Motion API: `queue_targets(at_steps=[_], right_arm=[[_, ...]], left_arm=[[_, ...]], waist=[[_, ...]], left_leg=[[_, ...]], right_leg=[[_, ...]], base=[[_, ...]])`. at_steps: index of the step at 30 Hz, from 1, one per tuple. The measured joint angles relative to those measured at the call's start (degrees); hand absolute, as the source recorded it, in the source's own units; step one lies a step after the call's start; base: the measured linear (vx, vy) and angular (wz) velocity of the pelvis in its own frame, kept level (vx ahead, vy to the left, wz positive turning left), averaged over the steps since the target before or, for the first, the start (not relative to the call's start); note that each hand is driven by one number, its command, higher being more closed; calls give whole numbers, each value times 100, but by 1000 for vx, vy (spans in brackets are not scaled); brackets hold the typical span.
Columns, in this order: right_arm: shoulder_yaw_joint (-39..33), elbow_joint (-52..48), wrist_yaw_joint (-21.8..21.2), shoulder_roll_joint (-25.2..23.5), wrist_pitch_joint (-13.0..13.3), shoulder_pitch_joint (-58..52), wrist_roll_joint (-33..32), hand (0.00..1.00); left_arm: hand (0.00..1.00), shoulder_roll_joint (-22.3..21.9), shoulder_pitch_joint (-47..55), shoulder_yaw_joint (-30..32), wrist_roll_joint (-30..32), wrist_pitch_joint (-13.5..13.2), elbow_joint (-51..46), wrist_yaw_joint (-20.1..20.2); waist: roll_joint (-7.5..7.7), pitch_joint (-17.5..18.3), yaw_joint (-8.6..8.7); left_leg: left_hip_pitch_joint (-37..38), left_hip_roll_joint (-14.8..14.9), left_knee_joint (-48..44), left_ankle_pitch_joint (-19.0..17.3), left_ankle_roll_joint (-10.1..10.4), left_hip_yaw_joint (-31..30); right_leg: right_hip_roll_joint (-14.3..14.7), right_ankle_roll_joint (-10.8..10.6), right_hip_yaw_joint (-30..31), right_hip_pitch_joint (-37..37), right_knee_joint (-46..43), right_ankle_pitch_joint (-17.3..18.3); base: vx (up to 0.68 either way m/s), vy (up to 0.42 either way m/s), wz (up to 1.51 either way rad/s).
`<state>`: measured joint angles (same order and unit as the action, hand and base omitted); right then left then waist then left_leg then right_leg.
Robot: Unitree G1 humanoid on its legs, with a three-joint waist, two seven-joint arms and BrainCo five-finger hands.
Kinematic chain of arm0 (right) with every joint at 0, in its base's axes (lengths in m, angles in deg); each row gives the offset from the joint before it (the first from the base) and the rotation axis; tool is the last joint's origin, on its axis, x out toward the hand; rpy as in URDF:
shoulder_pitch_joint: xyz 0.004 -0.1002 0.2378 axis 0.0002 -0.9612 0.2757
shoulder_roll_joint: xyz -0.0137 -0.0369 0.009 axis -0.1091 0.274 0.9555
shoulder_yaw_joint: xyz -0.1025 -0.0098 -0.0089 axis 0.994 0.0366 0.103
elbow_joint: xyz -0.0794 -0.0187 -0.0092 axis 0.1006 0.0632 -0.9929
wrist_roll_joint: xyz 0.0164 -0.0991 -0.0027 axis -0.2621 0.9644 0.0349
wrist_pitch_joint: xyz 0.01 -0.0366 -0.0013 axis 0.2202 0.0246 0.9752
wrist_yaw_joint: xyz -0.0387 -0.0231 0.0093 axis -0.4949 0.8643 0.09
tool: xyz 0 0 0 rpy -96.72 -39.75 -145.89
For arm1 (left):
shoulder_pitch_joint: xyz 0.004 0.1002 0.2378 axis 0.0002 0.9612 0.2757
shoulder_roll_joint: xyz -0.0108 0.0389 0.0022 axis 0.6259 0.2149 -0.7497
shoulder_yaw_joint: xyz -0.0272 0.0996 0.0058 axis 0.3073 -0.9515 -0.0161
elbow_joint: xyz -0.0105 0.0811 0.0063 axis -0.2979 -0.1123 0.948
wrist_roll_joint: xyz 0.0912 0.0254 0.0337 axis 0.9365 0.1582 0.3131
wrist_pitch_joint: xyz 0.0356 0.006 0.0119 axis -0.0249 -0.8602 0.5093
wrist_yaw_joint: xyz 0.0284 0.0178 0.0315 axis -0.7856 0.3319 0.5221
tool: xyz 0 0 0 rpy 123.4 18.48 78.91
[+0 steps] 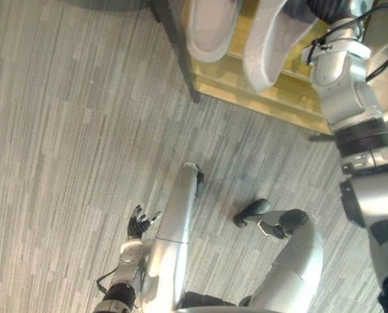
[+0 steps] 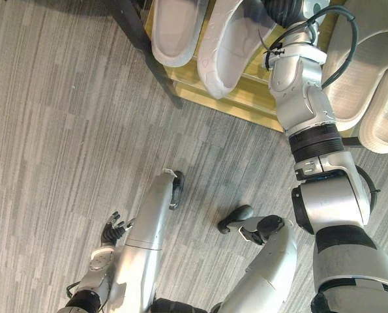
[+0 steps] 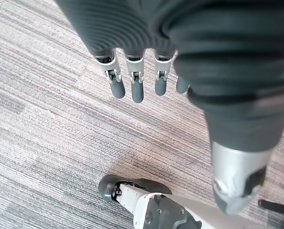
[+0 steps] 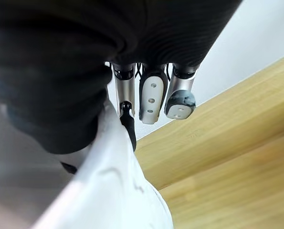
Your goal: Organize the slippers on the shoe rack
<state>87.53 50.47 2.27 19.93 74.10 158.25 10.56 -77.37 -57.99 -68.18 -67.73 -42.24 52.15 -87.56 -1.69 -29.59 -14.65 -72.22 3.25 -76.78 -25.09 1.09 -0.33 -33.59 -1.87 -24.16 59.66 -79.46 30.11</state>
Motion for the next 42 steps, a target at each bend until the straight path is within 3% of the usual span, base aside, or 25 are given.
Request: queue_targets(at_steps=[4,5,18,35,42], right_arm=[[214,250,97,50,-147,295,325,100],[258,314,139,78,-163,346,407,0],[618,649,198,197,-364,565,609,0],[567,558,188,203,-282,560,383,0],[339,-117,138,238,-169,293,93,0]], left_arm=[[0,-12,-70,0,-11,-8,-2,-59],[0,-12,-88,3,-17,-7,2,-104],[0,-32,-187,0,-123,-8,-1,-109],[0,-30,-201,7,-230,-7,-2,-110],[0,-22,-195,6,-250,-5,-12,-108]], waist=[[0,0,-35],[0,0,-42],[-1,1,-93],[-1,2,-86],[-1,5,-74]], left_leg=[[-88,-38,36,60,39,-49],[-120,-43,37,75,52,-78],[-180,-84,155,175,117,-147],[-72,-41,202,237,150,-117],[33,39,253,257,149,-72]], right_leg=[[-36,23,-62,49,-30,38],[-36,51,-98,53,-32,52],[-51,65,-197,69,-13,67],[-31,118,-157,47,-20,61],[50,182,-117,16,42,26]], base=[[20,-39,9],[27,-29,6],[30,-24,3],[13,-15,-1],[15,-23,-6]])
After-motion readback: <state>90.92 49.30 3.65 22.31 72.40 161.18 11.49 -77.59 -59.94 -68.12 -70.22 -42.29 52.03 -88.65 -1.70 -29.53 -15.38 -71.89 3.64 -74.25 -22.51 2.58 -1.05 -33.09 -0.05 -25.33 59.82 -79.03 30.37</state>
